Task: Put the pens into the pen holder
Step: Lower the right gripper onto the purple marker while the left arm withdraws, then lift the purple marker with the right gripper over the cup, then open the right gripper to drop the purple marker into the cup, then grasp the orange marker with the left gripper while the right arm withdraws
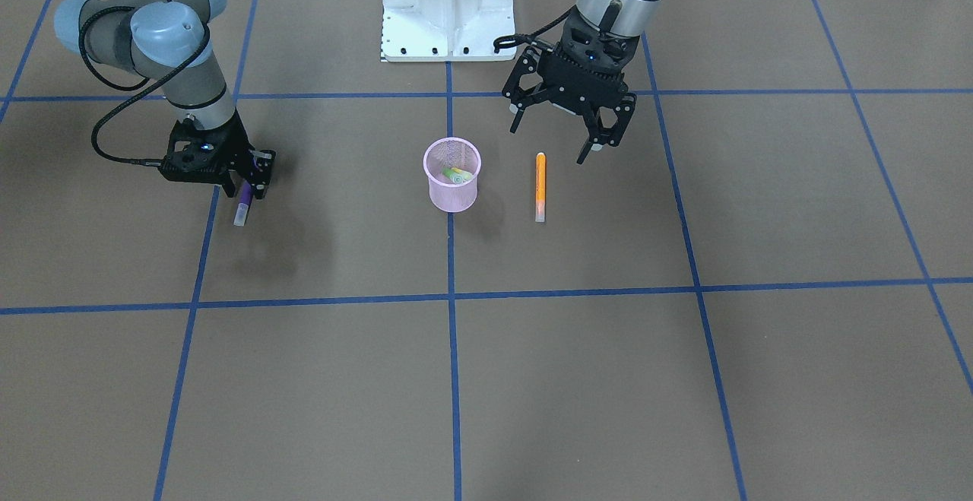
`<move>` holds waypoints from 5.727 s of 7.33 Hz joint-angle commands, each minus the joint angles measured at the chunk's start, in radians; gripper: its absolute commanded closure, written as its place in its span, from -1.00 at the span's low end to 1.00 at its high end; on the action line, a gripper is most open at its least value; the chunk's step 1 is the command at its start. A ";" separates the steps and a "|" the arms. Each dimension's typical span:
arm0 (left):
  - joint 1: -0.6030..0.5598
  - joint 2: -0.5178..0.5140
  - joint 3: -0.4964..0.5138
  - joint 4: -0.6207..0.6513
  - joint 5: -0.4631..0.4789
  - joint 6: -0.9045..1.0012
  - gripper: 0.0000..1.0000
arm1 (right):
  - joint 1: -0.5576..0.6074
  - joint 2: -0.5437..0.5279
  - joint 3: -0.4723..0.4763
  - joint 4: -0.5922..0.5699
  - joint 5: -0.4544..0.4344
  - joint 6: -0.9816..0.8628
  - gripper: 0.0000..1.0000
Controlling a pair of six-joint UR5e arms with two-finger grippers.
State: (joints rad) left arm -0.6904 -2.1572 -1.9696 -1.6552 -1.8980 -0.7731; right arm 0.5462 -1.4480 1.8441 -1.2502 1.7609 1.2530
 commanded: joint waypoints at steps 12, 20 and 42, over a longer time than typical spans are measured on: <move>0.063 0.022 0.038 -0.005 0.005 0.017 -0.99 | -0.147 0.225 0.119 -0.012 -0.803 0.006 1.00; 0.052 0.059 0.055 -0.005 0.002 0.189 -0.99 | -0.343 0.509 -0.129 -0.008 -1.123 0.000 1.00; 0.206 0.030 0.290 -0.012 0.088 -0.282 -0.35 | 0.481 0.262 -0.043 -0.195 0.307 -0.496 -0.99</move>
State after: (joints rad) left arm -0.4980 -2.1172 -1.6989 -1.6673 -1.8100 -1.0560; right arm 0.9965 -1.1604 1.8026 -1.4462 2.0312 0.8130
